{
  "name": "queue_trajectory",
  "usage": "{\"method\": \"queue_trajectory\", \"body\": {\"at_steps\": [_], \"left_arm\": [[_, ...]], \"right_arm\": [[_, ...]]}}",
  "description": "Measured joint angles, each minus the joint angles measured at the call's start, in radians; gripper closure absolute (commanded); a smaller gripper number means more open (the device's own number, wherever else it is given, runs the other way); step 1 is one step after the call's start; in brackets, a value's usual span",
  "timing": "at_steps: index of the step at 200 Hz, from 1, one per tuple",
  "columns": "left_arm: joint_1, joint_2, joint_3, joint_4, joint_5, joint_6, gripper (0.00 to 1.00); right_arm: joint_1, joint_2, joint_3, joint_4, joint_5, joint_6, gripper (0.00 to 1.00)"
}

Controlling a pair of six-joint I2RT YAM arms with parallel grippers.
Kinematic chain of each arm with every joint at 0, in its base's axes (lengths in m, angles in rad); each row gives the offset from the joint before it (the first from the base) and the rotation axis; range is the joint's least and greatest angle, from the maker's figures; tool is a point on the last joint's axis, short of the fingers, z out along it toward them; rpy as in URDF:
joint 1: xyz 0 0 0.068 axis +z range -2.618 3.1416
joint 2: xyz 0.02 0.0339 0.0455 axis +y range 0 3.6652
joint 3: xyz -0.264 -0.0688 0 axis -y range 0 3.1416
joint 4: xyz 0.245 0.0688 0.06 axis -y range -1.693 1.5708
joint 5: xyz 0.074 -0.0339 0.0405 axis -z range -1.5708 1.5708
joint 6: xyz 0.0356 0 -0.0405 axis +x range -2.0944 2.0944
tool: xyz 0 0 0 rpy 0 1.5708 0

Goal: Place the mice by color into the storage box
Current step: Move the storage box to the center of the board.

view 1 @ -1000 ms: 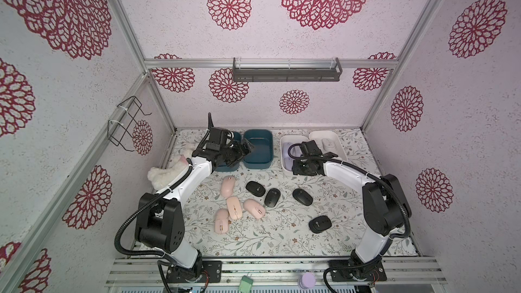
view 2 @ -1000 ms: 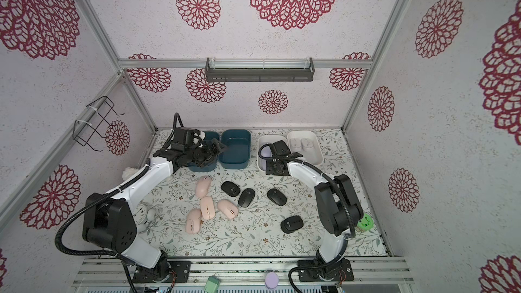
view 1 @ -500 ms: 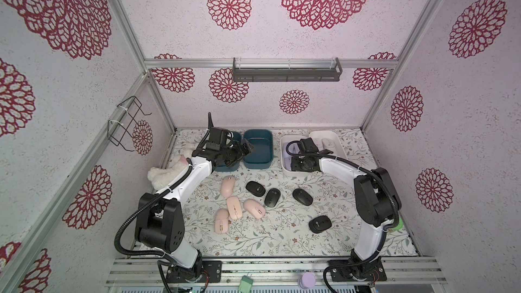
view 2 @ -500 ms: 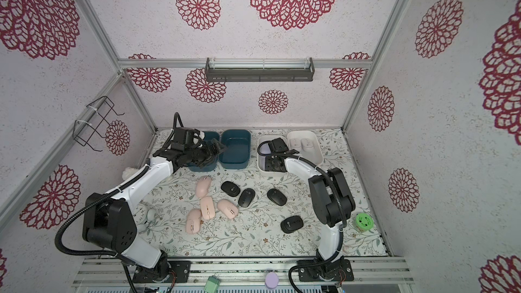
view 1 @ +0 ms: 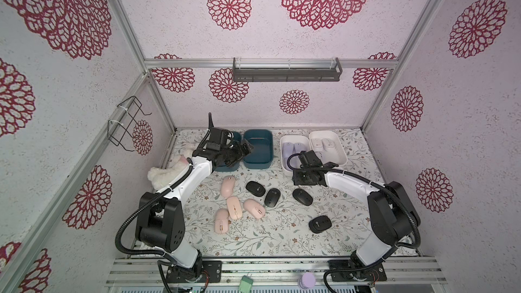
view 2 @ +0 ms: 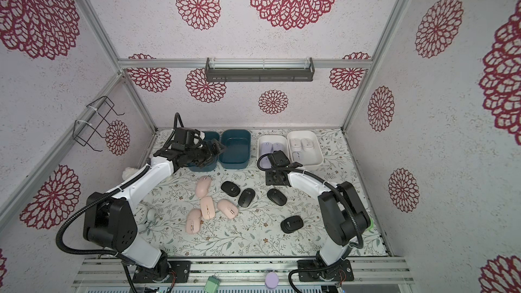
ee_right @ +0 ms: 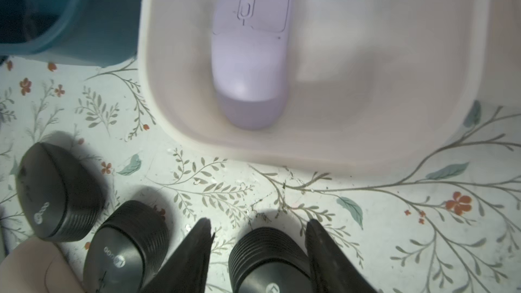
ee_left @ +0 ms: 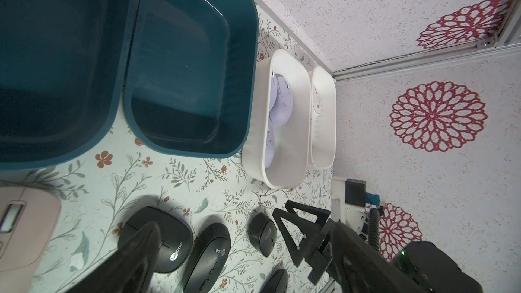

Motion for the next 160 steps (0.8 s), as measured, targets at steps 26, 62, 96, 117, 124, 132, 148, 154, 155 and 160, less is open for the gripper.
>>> {"method": "queue_trajectory", "body": {"at_steps": [26,62,96,117,124,132,148,154,155,160], "left_arm": [[0.0,0.001,0.0,-0.004,-0.005,0.001,0.03],[0.0,0.002,0.0,-0.009,-0.007,0.005,0.03],[0.0,0.003,0.002,-0.011,-0.007,0.006,0.03],[0.0,0.005,0.002,-0.012,-0.011,0.008,0.03],[0.0,0.007,0.004,-0.013,-0.011,0.009,0.03],[0.0,0.012,0.008,-0.013,-0.013,0.01,0.03],[0.0,0.023,0.013,-0.017,-0.018,0.017,0.03],[0.001,0.027,0.016,-0.021,-0.021,0.021,0.03],[0.001,0.028,0.016,-0.022,-0.021,0.022,0.03],[0.003,0.033,0.019,-0.028,-0.025,0.026,0.03]], "right_arm": [[-0.02,0.082,0.067,0.019,0.005,0.0,0.43],[-0.054,0.17,0.171,0.022,0.021,-0.008,0.43],[-0.076,0.191,0.207,0.018,0.034,-0.023,0.43],[-0.083,0.187,0.207,0.015,0.031,-0.043,0.43],[-0.084,0.177,0.2,0.016,0.031,-0.047,0.43],[-0.085,0.155,0.181,0.018,0.032,-0.053,0.43],[-0.088,0.079,0.129,0.011,0.043,-0.061,0.42],[-0.091,0.044,0.11,0.007,0.051,-0.061,0.42],[-0.092,0.04,0.108,0.006,0.053,-0.061,0.42],[-0.096,0.013,0.094,0.006,0.06,-0.061,0.42]]}}
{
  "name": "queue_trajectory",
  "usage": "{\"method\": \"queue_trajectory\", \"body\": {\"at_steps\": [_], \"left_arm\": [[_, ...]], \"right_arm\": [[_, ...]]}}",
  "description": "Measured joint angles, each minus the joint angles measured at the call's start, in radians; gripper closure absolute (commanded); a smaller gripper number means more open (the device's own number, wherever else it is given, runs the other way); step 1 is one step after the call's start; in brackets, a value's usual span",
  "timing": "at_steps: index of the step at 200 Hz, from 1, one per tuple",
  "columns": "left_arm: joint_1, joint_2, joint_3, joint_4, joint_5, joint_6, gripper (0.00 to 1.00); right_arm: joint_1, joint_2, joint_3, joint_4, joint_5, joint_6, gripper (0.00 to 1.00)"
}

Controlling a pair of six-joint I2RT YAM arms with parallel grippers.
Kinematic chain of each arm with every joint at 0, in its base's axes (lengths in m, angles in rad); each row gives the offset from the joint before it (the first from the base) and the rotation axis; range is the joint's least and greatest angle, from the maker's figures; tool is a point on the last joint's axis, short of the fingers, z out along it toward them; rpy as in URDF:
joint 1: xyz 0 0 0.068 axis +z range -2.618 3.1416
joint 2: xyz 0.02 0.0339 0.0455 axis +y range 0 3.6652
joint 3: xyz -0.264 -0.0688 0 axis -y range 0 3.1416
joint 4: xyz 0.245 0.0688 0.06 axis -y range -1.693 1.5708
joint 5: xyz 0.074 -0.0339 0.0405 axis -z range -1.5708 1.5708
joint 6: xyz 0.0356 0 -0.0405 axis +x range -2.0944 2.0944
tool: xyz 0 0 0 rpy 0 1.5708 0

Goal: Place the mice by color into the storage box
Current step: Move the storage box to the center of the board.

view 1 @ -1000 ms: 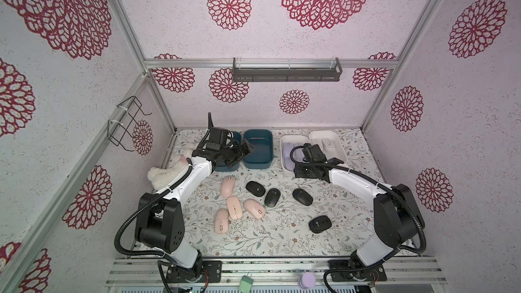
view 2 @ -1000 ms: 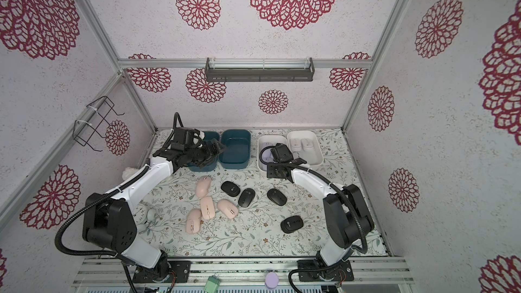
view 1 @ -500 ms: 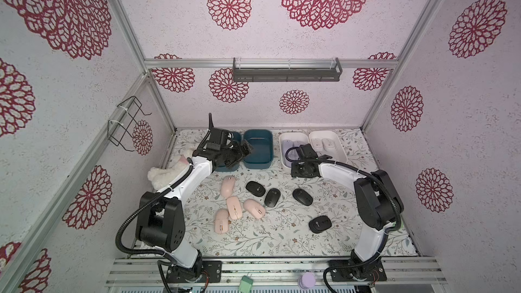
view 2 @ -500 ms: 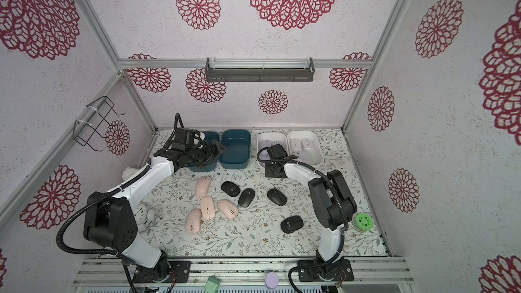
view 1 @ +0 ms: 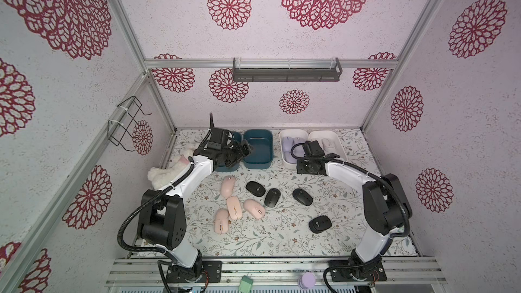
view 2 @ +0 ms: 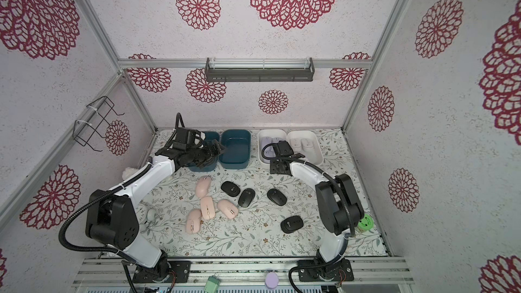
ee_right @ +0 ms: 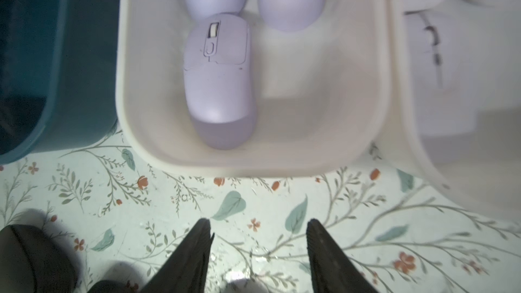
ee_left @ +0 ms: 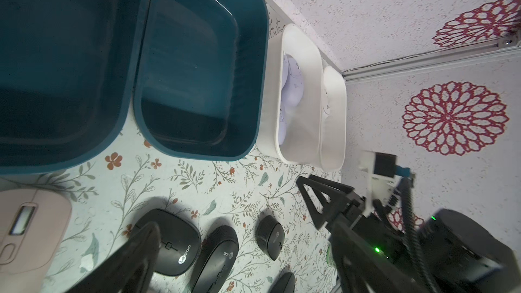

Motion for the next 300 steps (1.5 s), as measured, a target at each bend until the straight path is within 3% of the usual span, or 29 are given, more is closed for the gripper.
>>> {"method": "queue_trajectory", "body": {"at_steps": [43,73,123,167,230,275,300], "left_arm": [[0.006,0.049,0.034,-0.037,-0.015,0.026,0.03],[0.011,0.085,0.078,-0.072,-0.013,0.051,0.02],[0.022,0.154,0.132,-0.116,-0.003,0.095,0.03],[0.021,0.214,0.162,-0.148,-0.003,0.114,0.04],[0.017,0.275,0.238,-0.197,-0.004,0.128,0.04],[0.012,0.288,0.264,-0.23,-0.017,0.137,0.05],[-0.002,0.335,0.298,-0.247,-0.039,0.142,0.05]], "right_arm": [[-0.128,-0.214,-0.171,0.021,0.058,0.047,0.4],[-0.224,-0.284,-0.294,0.028,0.073,0.092,0.38],[-0.282,-0.213,-0.312,0.071,0.077,0.14,0.4],[-0.287,-0.073,-0.215,0.091,0.075,0.137,0.41],[-0.289,0.015,-0.116,0.106,0.012,0.113,0.4],[-0.289,0.014,-0.112,0.103,-0.02,0.094,0.39],[-0.283,-0.078,-0.16,0.104,-0.033,0.096,0.37]]}}
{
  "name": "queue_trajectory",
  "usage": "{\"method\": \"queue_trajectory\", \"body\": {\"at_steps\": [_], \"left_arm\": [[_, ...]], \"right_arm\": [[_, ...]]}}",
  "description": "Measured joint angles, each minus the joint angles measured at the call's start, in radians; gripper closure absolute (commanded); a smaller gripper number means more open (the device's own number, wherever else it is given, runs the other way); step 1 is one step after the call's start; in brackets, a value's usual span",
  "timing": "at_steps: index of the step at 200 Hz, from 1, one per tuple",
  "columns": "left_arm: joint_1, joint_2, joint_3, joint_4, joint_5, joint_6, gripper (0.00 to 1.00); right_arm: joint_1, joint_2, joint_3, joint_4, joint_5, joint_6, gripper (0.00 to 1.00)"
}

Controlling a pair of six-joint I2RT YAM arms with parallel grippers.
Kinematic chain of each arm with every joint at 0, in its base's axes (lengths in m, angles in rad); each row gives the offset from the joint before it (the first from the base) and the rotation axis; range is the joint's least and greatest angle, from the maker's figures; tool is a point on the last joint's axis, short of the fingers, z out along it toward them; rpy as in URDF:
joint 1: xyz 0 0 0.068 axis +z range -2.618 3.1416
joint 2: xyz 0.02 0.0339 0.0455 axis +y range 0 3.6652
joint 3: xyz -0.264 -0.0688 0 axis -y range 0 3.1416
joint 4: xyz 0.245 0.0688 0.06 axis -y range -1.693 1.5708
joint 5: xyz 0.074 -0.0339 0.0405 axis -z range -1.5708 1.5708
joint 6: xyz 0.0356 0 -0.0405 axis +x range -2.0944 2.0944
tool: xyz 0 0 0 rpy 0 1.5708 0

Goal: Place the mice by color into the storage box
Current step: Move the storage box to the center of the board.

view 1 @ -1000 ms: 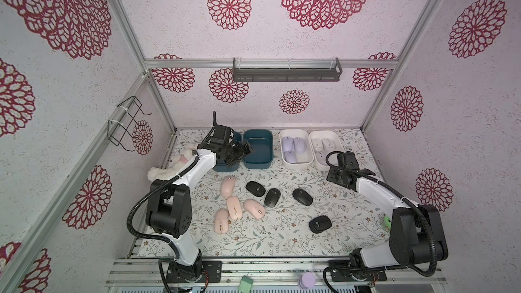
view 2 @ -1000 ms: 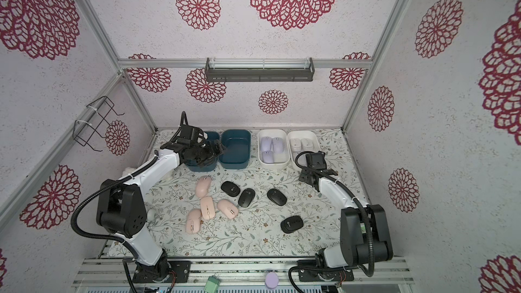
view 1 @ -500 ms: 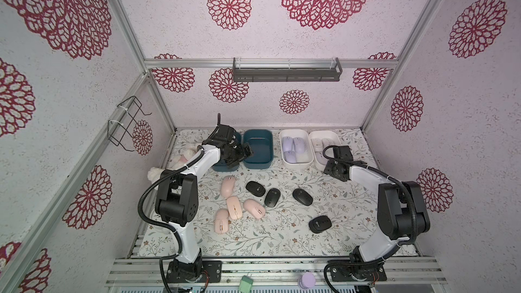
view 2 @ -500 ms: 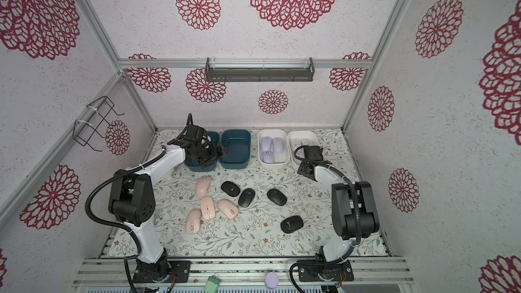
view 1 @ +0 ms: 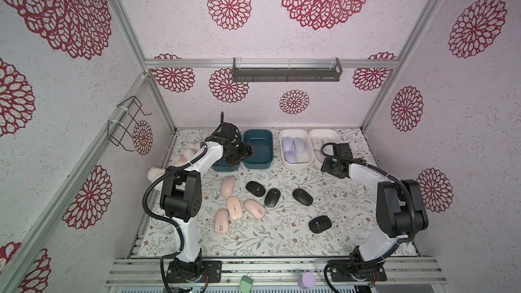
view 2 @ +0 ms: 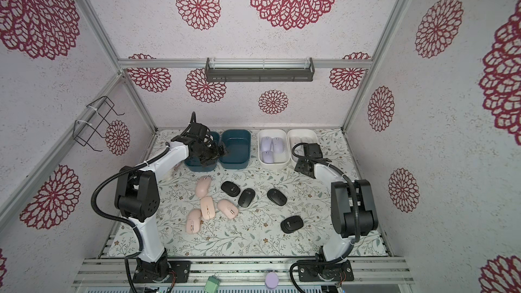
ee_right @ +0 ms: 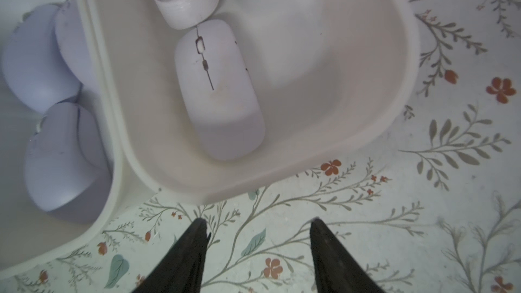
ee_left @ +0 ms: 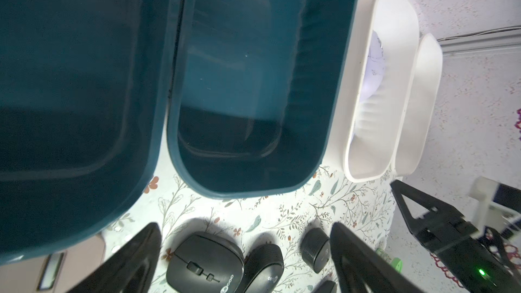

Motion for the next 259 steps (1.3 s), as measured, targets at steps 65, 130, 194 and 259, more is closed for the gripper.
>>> {"method": "queue_trajectory", "body": {"at_steps": [65,130,194,259], "left_arm": [[-0.039,0.071,0.027,-0.021,-0.071,-0.01,0.05],[-0.06,0.214,0.196,-0.031,-0.195,-0.013,0.08],[-0.072,0.245,0.254,-0.073,-0.289,0.046,0.48],[-0.126,0.213,0.155,-0.069,-0.351,0.064,0.81]], "right_arm": [[0.005,-0.268,-0.101,0.004,-0.041,0.0,0.35],[0.005,-0.28,-0.149,0.006,-0.08,-0.01,0.33],[0.005,-0.294,-0.198,0.026,-0.099,-0.022,0.38],[0.005,-0.332,-0.217,0.056,-0.129,-0.028,0.4]]}}
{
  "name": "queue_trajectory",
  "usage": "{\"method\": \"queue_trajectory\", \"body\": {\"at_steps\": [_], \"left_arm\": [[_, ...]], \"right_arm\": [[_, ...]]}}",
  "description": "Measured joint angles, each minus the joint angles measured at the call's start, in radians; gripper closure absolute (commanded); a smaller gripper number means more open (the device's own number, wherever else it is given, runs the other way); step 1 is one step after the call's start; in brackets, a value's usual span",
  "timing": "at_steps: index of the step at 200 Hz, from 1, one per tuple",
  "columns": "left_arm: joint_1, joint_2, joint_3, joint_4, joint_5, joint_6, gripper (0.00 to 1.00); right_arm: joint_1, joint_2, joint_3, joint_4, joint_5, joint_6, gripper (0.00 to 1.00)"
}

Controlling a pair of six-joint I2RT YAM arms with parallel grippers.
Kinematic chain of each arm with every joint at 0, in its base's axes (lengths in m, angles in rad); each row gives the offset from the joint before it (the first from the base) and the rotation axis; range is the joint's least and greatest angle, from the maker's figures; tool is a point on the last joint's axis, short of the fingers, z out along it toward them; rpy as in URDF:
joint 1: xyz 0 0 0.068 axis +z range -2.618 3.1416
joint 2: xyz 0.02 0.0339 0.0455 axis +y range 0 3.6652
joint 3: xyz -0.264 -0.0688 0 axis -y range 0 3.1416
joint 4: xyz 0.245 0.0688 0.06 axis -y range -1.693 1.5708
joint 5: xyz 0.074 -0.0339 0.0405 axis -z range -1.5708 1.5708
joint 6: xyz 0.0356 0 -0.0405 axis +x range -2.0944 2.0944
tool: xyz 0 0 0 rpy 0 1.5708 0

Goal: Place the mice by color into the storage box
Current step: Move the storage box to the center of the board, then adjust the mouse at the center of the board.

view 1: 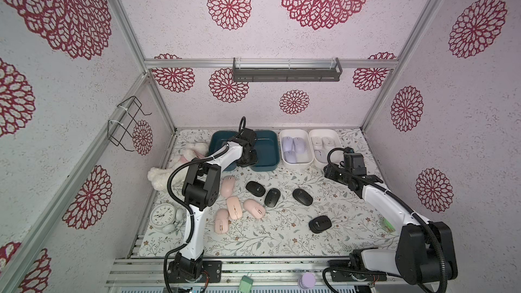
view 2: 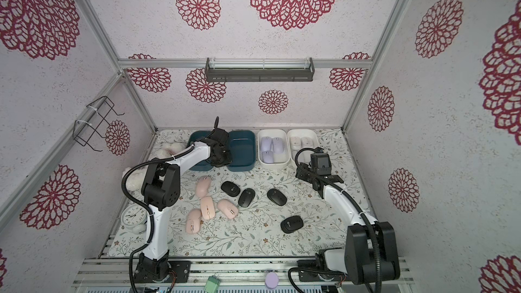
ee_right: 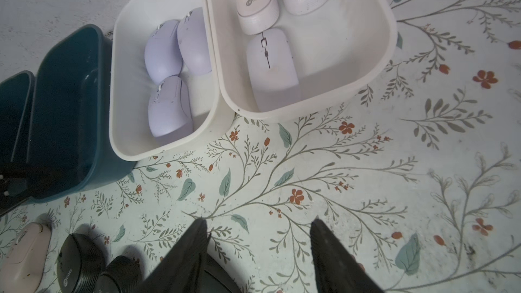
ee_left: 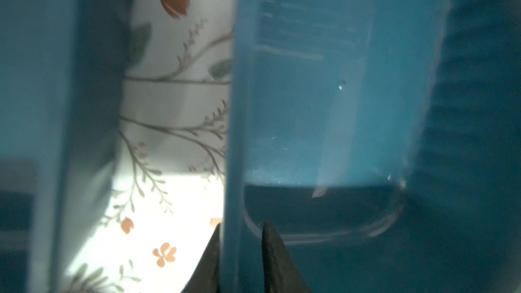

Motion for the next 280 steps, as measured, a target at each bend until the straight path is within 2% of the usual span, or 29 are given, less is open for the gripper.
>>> {"method": "queue_trajectory", "body": {"at_steps": [49,83,116,149,182,210,247,260,273,277,280], "left_arm": [[-0.015,-0.091,-0.116,0.008,-0.027,-0.029,0.83],[-0.056,-0.174,-0.226,0.029,-0.052,-0.087,0.78],[-0.099,-0.187,-0.285,0.089,-0.068,-0.165,0.78],[-0.101,-0.188,-0.308,0.145,-0.084,-0.23,0.79],[-0.1,-0.224,-0.349,0.183,-0.091,-0.272,0.71],[-0.1,-0.341,-0.425,0.19,-0.09,-0.282,0.59],[-0.1,-0.572,-0.499,0.209,-0.089,-0.251,0.41],[-0.1,-0.666,-0.52,0.222,-0.098,-0.225,0.27],[-0.099,-0.768,-0.536,0.242,-0.127,-0.196,0.05],[-0.098,-0.794,-0.541,0.252,-0.137,-0.186,0.0],[-0.097,-0.818,-0.545,0.263,-0.146,-0.174,0.02]], "right_arm": [[0.0,-0.008,0.0,0.0,-0.008,0.0,0.4],[0.003,-0.016,0.0,0.003,-0.011,0.0,0.4],[0.01,-0.016,0.0,0.002,-0.015,0.0,0.4],[0.017,-0.019,0.0,0.001,-0.015,0.0,0.39],[0.021,-0.029,0.0,-0.008,-0.014,-0.002,0.37],[0.049,-0.033,0.0,-0.025,-0.009,-0.01,0.35],[0.185,-0.033,0.0,-0.084,0.029,-0.019,0.35],[0.236,-0.033,-0.008,-0.095,0.042,-0.023,0.35],[0.284,-0.033,-0.031,-0.104,0.054,-0.026,0.34],[0.298,-0.032,-0.041,-0.108,0.058,-0.026,0.34],[0.305,-0.032,-0.048,-0.11,0.058,-0.026,0.34]]}}
